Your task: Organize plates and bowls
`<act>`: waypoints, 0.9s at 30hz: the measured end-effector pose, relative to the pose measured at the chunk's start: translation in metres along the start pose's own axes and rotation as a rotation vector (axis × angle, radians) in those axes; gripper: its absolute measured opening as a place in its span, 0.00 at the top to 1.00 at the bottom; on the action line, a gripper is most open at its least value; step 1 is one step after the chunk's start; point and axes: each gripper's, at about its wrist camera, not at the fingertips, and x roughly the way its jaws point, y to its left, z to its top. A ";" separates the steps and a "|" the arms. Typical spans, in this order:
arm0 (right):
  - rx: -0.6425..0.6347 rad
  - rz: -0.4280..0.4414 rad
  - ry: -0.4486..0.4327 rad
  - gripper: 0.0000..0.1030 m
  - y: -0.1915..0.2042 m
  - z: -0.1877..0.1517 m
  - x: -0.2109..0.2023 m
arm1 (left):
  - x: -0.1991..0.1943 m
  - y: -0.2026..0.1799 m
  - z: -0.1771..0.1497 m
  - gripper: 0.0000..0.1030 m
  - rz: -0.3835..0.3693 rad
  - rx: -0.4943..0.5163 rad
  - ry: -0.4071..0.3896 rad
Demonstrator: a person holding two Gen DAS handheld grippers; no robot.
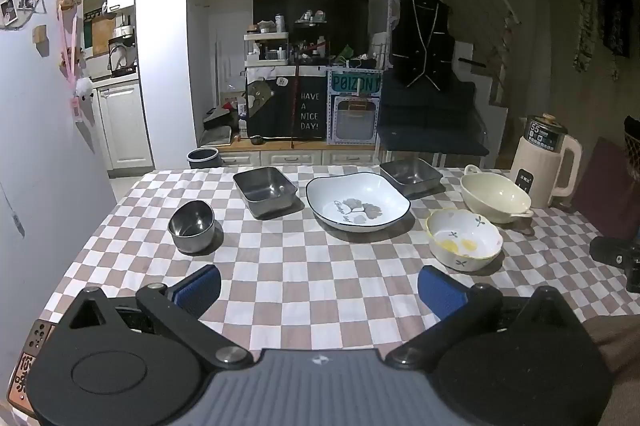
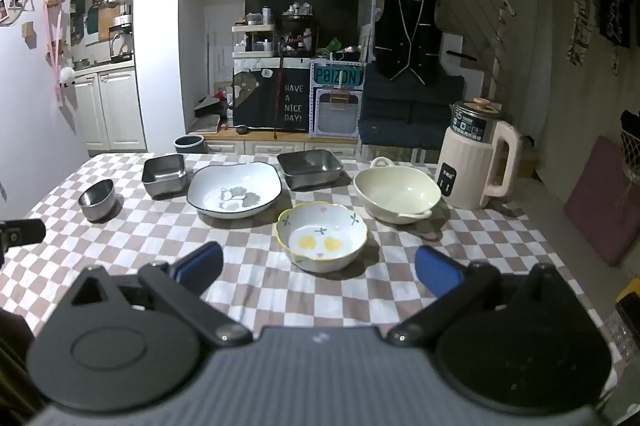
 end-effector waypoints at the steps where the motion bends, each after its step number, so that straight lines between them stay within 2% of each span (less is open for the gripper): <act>1: 0.005 0.004 0.005 0.00 0.000 0.000 0.000 | 0.000 0.000 0.000 0.00 0.000 0.000 0.000; 27: -0.019 -0.007 0.023 0.00 0.001 0.001 0.003 | 0.000 0.000 0.000 0.00 -0.002 -0.002 -0.002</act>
